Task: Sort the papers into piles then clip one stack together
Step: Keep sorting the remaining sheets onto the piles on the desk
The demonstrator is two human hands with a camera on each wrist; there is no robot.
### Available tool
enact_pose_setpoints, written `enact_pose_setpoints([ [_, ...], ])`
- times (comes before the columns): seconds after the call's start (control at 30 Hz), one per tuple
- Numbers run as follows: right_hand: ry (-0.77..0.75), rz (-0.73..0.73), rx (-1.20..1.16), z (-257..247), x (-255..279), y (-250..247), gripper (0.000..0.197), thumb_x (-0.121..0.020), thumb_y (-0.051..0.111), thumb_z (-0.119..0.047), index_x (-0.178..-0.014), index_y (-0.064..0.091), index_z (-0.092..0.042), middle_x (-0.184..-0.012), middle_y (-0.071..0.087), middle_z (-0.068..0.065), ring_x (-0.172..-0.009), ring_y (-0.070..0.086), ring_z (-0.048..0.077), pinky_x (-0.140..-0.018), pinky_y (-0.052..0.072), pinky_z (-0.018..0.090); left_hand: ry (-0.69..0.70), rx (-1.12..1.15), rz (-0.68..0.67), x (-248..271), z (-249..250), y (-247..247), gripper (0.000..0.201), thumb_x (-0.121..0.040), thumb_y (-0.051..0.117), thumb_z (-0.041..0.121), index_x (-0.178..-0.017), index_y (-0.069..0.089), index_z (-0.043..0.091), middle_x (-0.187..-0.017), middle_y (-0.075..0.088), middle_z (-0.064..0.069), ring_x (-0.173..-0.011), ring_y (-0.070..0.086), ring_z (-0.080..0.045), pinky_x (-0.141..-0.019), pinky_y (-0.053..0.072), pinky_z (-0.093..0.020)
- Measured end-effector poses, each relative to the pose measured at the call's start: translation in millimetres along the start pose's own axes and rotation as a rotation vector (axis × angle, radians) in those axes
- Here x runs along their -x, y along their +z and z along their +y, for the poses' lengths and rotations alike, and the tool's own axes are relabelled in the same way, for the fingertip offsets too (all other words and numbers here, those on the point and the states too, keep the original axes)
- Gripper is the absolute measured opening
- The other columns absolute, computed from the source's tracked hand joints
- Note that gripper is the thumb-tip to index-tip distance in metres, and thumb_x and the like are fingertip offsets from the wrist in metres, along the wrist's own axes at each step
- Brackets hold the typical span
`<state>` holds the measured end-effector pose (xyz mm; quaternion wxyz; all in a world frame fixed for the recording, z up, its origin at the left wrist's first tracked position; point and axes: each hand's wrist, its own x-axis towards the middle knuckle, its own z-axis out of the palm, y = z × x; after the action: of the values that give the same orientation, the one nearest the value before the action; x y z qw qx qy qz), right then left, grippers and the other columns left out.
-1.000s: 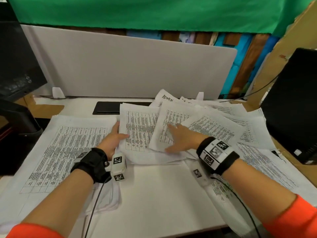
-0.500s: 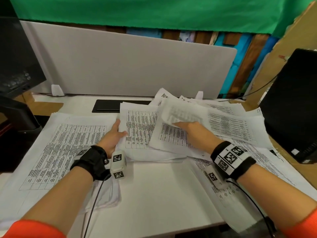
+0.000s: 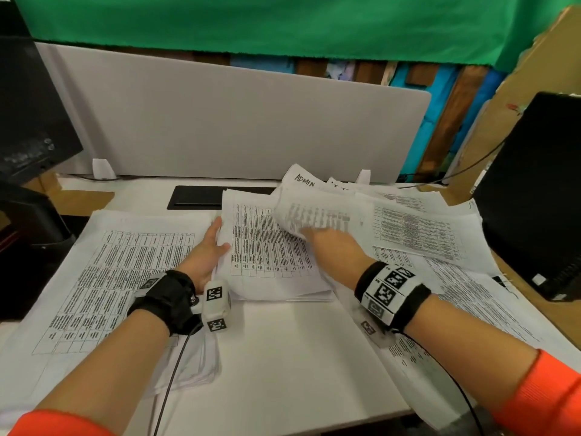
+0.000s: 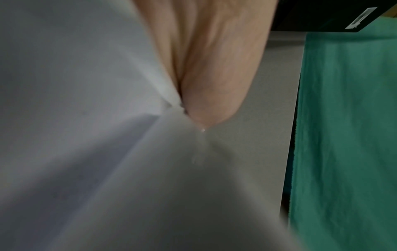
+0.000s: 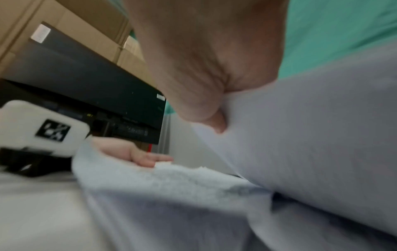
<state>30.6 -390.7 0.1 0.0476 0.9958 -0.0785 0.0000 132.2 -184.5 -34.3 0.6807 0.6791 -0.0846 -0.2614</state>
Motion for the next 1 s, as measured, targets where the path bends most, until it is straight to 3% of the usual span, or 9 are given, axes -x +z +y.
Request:
enact_pose_setpoints([
  [0.13,-0.153,0.134,-0.136,-20,1,-26,0.062,-0.089,0.040,0.013,-0.143,0.046,-0.018,-0.127,0.064,0.011,-0.089,0.069,0.027,-0.073,0.058,0.035,-0.034,0.092,0.036,2,2,3,0.044,-0.104,0.032,0.020,-0.148,0.027,0.020,-0.138,0.050,0.000,-0.105,0.061,-0.017,-0.056,0.056,-0.020],
  [0.27,-0.284,-0.222,-0.317,-45,10,-12,0.052,-0.101,0.045,-0.020,-0.152,0.033,-0.019,-0.148,0.047,0.012,-0.125,0.056,0.030,-0.104,0.046,0.040,-0.082,0.249,-0.047,2,1,2,0.055,-0.101,0.020,0.050,-0.113,0.058,0.012,-0.086,0.076,-0.009,-0.070,0.074,-0.017,-0.054,0.056,-0.026],
  [0.33,-0.248,-0.344,-0.405,-39,7,-12,0.074,-0.096,0.049,-0.050,-0.156,0.021,-0.017,-0.160,0.028,0.007,-0.145,0.031,0.025,-0.119,0.027,0.037,-0.120,0.294,-0.065,6,3,0,0.047,-0.101,0.031,0.040,-0.125,0.055,0.008,-0.100,0.073,-0.015,-0.076,0.073,-0.023,-0.061,0.055,-0.031],
  [0.4,-0.086,-0.255,-0.473,-18,-2,-14,0.079,-0.093,0.048,-0.059,-0.156,0.018,-0.021,-0.163,0.017,0.007,-0.149,0.020,0.025,-0.121,0.021,0.043,-0.131,0.241,-0.067,6,2,-1,0.037,-0.100,0.039,0.014,-0.135,0.046,0.005,-0.115,0.067,-0.018,-0.077,0.071,-0.023,-0.057,0.057,-0.031],
  [0.5,0.286,-0.160,-0.166,48,-24,-2,0.081,-0.089,0.063,-0.041,-0.154,0.020,-0.018,-0.157,0.022,0.019,-0.143,0.029,0.038,-0.112,0.031,0.053,-0.085,0.134,-0.069,4,3,1,0.055,-0.096,0.038,-0.008,-0.147,0.031,0.011,-0.141,0.049,-0.014,-0.085,0.063,-0.014,-0.054,0.057,-0.022],
  [0.6,0.518,-0.248,0.099,112,-30,17,0.079,-0.081,0.070,-0.030,-0.146,0.031,-0.012,-0.148,0.038,0.020,-0.132,0.043,0.041,-0.106,0.040,0.056,-0.014,0.105,-0.054,7,5,2,0.060,-0.098,0.038,-0.005,-0.150,0.022,0.020,-0.139,0.049,-0.008,-0.087,0.060,-0.010,-0.053,0.057,-0.019],
  [0.7,0.457,-0.170,0.141,135,-29,20,0.032,-0.095,0.049,-0.019,-0.126,0.056,-0.012,-0.129,0.060,0.011,-0.116,0.059,0.033,-0.100,0.048,0.046,0.002,0.137,-0.021,9,6,3,0.052,-0.103,0.033,0.007,-0.150,0.023,0.027,-0.129,0.056,-0.004,-0.087,0.061,-0.011,-0.053,0.057,-0.020],
  [0.87,0.310,0.371,-0.330,104,-35,-2,0.028,-0.103,0.042,-0.020,-0.116,0.060,-0.004,-0.103,0.068,0.019,-0.097,0.065,0.035,-0.078,0.047,0.036,-0.022,0.093,0.027,12,7,9,0.040,-0.105,0.027,0.015,-0.143,0.038,0.013,-0.104,0.062,-0.003,-0.079,0.058,-0.007,-0.046,0.051,-0.011],
  [1.0,-0.175,0.401,-0.558,49,-26,-8,0.045,-0.092,0.042,0.009,-0.123,0.067,-0.011,-0.131,0.062,0.003,-0.126,0.054,0.022,-0.110,0.037,0.033,-0.072,0.056,0.062,13,6,11,0.037,-0.104,0.033,0.019,-0.137,0.045,0.006,-0.123,0.060,-0.008,-0.099,0.060,-0.019,-0.075,0.050,-0.018],
])
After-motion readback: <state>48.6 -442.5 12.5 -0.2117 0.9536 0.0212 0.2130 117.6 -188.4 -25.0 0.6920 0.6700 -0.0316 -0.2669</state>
